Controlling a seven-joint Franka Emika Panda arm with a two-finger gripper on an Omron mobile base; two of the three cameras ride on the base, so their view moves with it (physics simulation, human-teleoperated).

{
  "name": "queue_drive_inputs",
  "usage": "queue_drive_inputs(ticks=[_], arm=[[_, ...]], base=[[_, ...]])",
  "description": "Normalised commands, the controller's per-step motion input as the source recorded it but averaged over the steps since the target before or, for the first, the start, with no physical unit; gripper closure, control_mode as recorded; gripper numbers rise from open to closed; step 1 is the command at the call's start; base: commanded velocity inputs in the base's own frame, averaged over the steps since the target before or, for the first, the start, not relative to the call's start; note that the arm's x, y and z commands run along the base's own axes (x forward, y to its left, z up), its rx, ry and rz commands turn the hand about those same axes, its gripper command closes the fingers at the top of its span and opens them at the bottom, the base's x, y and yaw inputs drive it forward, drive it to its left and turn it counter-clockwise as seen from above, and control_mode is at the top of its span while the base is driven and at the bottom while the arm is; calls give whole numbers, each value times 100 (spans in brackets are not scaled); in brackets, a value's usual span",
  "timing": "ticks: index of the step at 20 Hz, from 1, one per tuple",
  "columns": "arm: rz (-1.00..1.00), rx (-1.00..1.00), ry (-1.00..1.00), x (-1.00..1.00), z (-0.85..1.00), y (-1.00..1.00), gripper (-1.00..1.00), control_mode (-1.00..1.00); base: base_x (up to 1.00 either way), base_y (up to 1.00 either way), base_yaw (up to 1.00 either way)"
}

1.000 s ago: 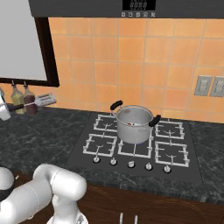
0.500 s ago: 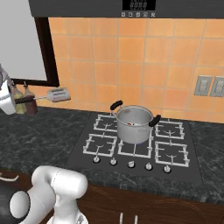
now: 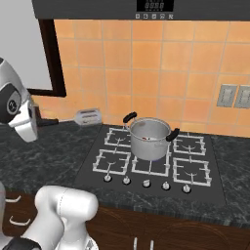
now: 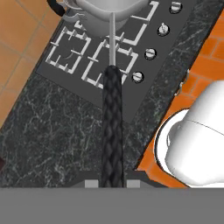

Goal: Put the carrot and bell pepper in the pot. Retrieve the spatula and lightly stir the vegetables in the pot.

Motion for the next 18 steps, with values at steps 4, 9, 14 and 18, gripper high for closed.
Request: queue_drive_inputs(ticks=[4, 9, 14, 18], arm=[[-2, -2, -2, -14, -5, -24, 100, 100], [0, 0, 0, 0, 0, 0, 100, 100], [0, 0, 0, 0, 0, 0, 100, 100], [0, 0, 0, 0, 0, 0, 100, 100]], base=[[-4, -2, 0], [-8, -61, -1], [0, -100, 7], [-74, -76, 9]])
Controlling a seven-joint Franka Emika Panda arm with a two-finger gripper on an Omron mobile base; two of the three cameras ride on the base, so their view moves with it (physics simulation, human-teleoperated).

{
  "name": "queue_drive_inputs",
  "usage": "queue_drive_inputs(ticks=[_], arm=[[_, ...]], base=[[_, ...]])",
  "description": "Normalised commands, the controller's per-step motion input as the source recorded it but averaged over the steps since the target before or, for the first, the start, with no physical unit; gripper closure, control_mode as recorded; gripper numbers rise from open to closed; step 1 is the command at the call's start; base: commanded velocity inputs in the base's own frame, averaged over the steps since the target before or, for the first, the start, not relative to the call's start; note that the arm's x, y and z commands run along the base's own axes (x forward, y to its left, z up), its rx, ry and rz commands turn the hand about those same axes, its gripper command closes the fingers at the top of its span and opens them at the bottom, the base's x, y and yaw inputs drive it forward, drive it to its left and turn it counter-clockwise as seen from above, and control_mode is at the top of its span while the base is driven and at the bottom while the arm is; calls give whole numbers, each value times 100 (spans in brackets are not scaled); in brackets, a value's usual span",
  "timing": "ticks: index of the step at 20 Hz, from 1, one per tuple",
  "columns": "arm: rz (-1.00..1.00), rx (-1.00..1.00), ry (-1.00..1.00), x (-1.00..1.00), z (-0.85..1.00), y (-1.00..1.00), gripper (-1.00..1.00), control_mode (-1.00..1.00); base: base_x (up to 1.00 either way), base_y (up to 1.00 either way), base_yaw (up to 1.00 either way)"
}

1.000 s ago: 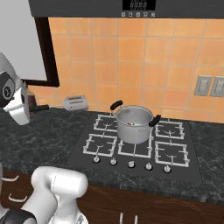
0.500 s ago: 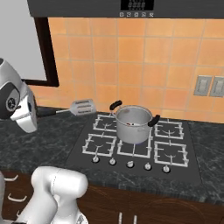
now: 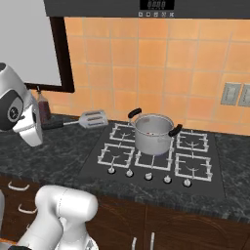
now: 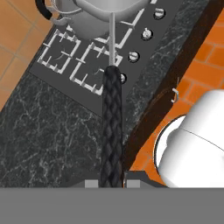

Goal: Put the carrot and bell pepper in the pot. Retrieve the spatula and lightly stir the vegetables in the pot.

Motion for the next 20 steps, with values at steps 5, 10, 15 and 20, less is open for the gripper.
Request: queue_drive_inputs(ticks=[5, 10, 15, 20], arm=[[0, 0, 0, 0, 0, 0, 100, 100], [0, 0, 0, 0, 0, 0, 100, 100], [0, 0, 0, 0, 0, 0, 100, 100], [0, 0, 0, 0, 0, 0, 100, 100]], base=[[-57, -67, 2], [19, -100, 0], [22, -100, 0], [7, -100, -5]])
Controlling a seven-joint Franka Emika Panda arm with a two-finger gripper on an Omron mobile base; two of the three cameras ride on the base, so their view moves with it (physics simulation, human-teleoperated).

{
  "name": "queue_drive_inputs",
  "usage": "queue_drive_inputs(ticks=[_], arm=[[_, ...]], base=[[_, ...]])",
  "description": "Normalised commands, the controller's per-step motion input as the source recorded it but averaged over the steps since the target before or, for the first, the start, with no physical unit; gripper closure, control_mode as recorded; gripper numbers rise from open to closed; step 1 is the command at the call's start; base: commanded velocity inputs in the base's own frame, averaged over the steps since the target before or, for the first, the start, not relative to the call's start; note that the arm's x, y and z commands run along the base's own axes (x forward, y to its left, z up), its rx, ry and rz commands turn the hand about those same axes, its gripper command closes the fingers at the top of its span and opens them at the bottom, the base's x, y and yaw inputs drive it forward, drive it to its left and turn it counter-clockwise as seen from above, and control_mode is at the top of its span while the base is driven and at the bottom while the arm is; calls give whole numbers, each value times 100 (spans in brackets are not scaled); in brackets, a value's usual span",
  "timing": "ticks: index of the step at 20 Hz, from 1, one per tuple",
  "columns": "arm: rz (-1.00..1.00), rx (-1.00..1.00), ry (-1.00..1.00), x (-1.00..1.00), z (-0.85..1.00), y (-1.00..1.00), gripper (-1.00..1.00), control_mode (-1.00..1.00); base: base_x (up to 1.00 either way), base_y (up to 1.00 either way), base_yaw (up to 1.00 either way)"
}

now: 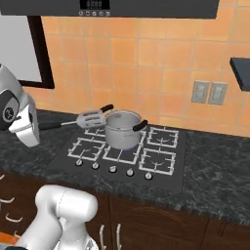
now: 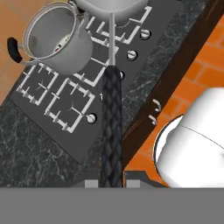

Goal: Put the carrot and bell pepper in the pot. Retrieve the spatula and lightly stir the vegetables in the pot.

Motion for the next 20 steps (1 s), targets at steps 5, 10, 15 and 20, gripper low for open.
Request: queue_drive_inputs(ticks=[5, 10, 15, 20], arm=[[0, 0, 0, 0, 0, 0, 100, 100], [0, 0, 0, 0, 0, 0, 100, 100], [0, 6, 0, 0, 10, 5, 100, -100], [2, 54, 1, 0, 67, 13, 100, -100]], base=[[57, -76, -24], [81, 4, -27], [29, 27, -7], [0, 0, 0]])
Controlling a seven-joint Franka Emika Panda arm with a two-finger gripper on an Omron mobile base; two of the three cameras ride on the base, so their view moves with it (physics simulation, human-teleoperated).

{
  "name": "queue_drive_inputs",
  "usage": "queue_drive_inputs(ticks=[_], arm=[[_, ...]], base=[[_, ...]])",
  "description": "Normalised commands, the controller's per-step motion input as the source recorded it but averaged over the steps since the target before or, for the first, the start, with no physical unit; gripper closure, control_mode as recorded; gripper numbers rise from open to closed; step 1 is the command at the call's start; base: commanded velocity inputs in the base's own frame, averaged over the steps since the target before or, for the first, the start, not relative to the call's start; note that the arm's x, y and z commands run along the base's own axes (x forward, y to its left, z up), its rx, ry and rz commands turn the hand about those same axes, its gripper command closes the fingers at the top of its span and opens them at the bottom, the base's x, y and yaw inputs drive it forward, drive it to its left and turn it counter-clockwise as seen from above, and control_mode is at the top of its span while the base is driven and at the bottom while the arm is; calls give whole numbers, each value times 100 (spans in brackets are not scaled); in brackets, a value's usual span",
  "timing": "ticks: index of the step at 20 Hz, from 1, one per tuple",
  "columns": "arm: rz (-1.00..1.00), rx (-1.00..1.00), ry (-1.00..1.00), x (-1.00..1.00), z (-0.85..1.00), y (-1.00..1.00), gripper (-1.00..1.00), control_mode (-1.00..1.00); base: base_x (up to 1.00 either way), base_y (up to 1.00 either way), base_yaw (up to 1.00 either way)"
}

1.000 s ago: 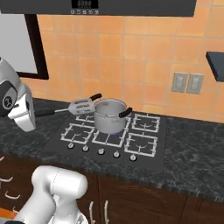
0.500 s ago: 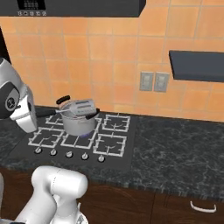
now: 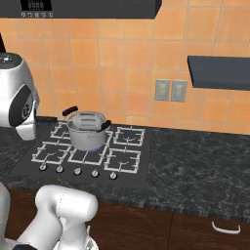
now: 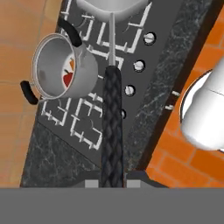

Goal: Put the carrot and bell pepper in the pot. Retrieve the spatula and lightly stir the vegetables in the pot.

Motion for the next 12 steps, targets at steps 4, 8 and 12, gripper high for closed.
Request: queue_drive_inputs(ticks=[4, 8, 12], arm=[[5, 65, 6, 7, 49, 29, 100, -100], [7, 69, 13, 6, 28, 33, 100, -100], [4, 66, 14, 20, 20, 38, 100, -100]], base=[[0, 0, 0], [0, 0, 0], [0, 0, 0]])
